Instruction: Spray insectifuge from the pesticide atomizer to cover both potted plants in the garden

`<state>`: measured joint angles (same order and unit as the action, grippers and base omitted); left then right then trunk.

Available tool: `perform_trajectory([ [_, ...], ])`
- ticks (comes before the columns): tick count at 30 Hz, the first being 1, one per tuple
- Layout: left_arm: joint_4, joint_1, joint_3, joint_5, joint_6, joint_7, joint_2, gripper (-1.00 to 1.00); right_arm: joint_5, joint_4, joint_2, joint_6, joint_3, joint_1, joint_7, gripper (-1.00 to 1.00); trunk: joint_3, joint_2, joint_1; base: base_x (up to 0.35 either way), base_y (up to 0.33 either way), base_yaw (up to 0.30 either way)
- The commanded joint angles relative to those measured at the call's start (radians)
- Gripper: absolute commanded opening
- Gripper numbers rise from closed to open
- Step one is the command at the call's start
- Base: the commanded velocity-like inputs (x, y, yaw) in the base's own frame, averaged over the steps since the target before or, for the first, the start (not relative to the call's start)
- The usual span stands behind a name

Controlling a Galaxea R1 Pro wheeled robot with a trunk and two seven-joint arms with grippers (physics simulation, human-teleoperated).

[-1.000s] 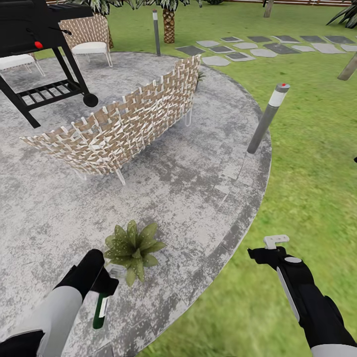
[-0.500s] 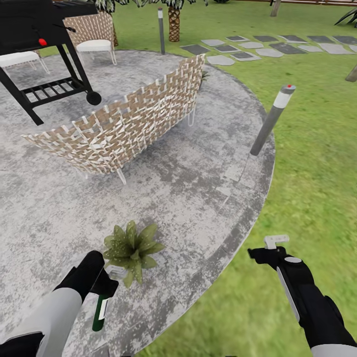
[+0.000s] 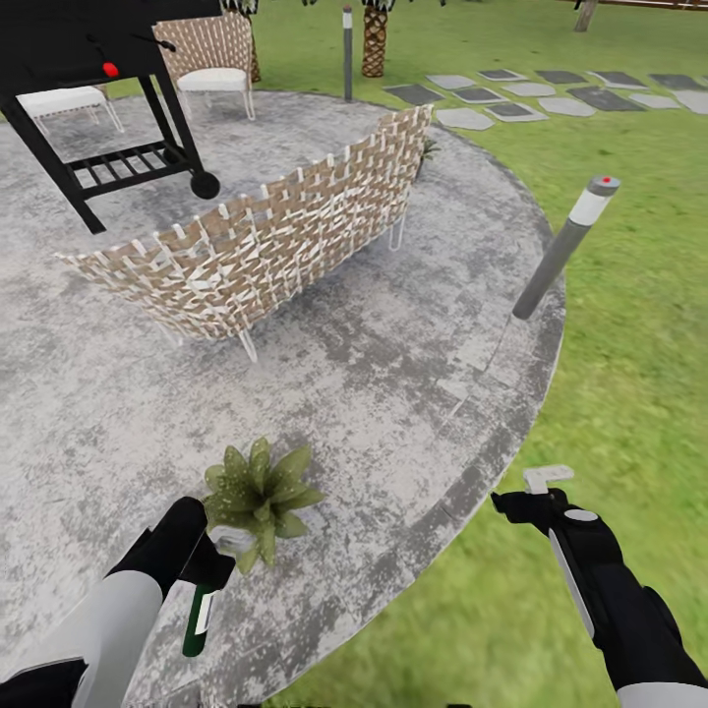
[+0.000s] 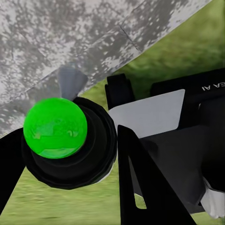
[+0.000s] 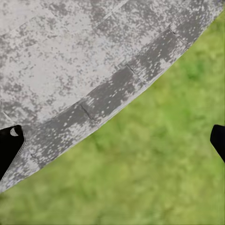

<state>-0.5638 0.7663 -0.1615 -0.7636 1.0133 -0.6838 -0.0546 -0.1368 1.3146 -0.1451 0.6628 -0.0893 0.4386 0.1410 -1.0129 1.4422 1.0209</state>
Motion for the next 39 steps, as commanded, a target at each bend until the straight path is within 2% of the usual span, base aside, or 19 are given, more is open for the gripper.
perform_trajectory([
  [1, -0.001, 0.001, -0.004, -0.011, 0.002, -0.01, 0.001, -1.0, -0.01, 0.002, 0.0, 0.005, -0.001, 0.0, 0.009, 1.0, -0.001, 0.0, 0.0, 0.001, -0.003, 0.266],
  [14, -0.001, -0.001, -0.007, -0.011, 0.002, -0.008, -0.001, -1.0, -0.01, 0.002, 0.0, 0.005, -0.001, 0.0, 0.009, 1.0, -0.008, 0.0, 0.0, 0.002, 0.0, 0.267],
  [19, -0.001, -0.001, -0.003, -0.011, 0.002, -0.007, -0.001, -1.0, -0.01, 0.002, 0.0, 0.005, -0.001, 0.0, 0.009, 1.0, -0.011, 0.0, 0.0, 0.171, 0.0, 0.258],
  [39, 0.005, -0.015, -0.006, -0.011, 0.002, -0.008, 0.001, -1.0, -0.01, 0.0, 0.002, 0.005, 0.002, 0.0, 0.008, 1.0, -0.014, 0.0, 0.0, 0.014, 0.0, 0.032],
])
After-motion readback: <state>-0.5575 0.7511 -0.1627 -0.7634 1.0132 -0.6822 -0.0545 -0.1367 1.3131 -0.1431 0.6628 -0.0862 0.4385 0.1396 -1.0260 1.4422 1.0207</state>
